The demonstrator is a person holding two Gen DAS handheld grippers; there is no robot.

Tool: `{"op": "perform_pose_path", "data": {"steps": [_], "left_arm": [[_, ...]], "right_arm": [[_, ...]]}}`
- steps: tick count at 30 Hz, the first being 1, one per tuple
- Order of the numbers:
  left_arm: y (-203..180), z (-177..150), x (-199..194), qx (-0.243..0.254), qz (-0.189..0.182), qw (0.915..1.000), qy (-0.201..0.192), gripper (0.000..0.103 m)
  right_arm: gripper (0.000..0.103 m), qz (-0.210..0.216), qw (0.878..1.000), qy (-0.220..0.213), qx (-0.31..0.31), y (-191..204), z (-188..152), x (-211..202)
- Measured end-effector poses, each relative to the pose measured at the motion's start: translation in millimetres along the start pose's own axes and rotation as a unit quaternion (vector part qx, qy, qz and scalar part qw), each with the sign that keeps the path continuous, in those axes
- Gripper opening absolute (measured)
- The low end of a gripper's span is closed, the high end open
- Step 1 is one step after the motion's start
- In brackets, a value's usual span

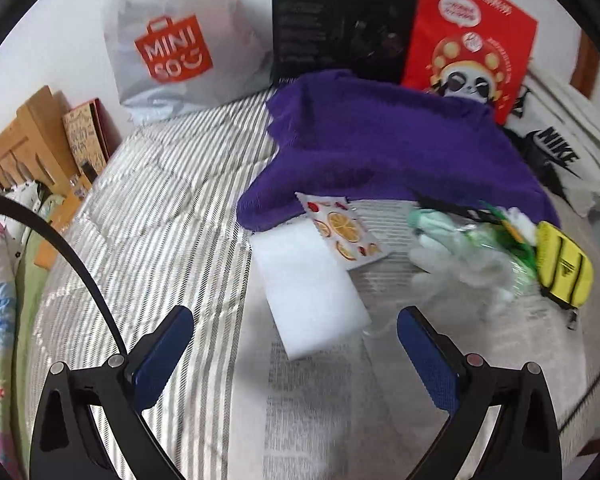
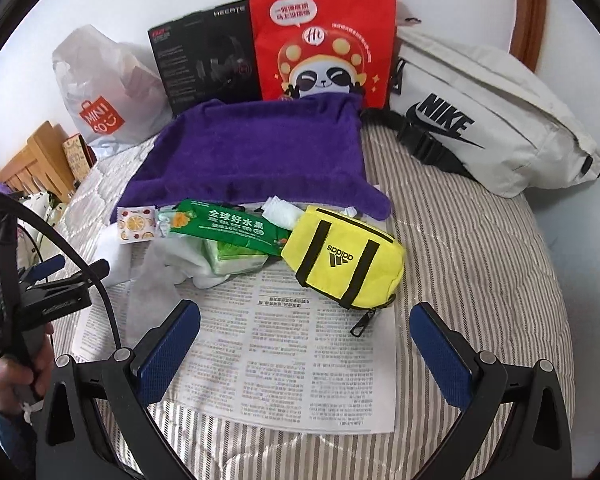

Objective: Organize soft objects
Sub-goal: 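Grasp the white sponge with the left tool while the right tool approaches the yellow adidas pouch, then grasp the yellow adidas pouch with the right tool while the left tool holds the sponge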

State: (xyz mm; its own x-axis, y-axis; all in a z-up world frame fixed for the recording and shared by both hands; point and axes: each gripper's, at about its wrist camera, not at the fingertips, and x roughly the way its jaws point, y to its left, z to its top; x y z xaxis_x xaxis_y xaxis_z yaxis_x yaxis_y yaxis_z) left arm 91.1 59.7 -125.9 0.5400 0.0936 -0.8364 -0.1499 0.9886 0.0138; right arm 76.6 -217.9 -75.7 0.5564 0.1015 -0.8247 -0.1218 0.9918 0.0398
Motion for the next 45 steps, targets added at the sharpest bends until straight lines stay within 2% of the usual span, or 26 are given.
{"op": "perform_pose_path", "data": {"steps": [5,8,10,12,13,15,18,20,30,33,35,45], "left_arm": [[1,5,33,-0.014,0.016,0.9995,0.025,0.102],[2,5,43,-0.021,0.026,0.9991,0.028,0.101],[7,4,46,-0.026,0.035,0.9987,0.026,0.091],[15,1,43,-0.038,0.014,0.9990,0.019,0.076],[19,0,42,-0.044,0.005,0.9989,0.017,0.072],[24,-1,37,-0.043,-0.009,0.9990,0.007,0.049],[28,-2,35,-0.044,-0.043,0.9981,0.002,0.048],[28,-2,37,-0.037,-0.053,0.9979,-0.006,0.048],[18,-8,38,0.001,-0.030,0.9989,-0.036,0.048],[17,-6,38,0.007,-0.023,0.9991,-0.036,0.048],[17,-6,38,0.008,-0.024,0.9991,-0.035,0.048],[17,-6,38,0.013,-0.025,0.9990,-0.034,0.048]], "right_arm": [[0.103,0.007,1.000,0.024,0.009,-4,6,22],[0.103,0.015,0.999,0.031,0.011,-4,10,31],[0.103,0.018,0.999,0.035,0.010,-3,13,37],[0.103,0.020,0.999,0.038,0.006,0,16,41],[0.103,0.019,0.999,0.038,0.004,1,18,43],[0.103,0.020,0.999,0.037,0.000,2,21,46],[0.103,0.022,0.999,0.035,0.001,0,24,48],[0.103,0.020,0.999,0.034,0.003,-3,25,49],[0.103,-0.012,0.999,0.041,0.021,-29,23,71],[0.103,-0.007,0.998,0.048,0.038,-33,23,85],[0.103,-0.018,0.997,0.057,0.046,-35,23,95],[0.103,-0.019,0.995,0.083,0.051,-32,20,133]]}}
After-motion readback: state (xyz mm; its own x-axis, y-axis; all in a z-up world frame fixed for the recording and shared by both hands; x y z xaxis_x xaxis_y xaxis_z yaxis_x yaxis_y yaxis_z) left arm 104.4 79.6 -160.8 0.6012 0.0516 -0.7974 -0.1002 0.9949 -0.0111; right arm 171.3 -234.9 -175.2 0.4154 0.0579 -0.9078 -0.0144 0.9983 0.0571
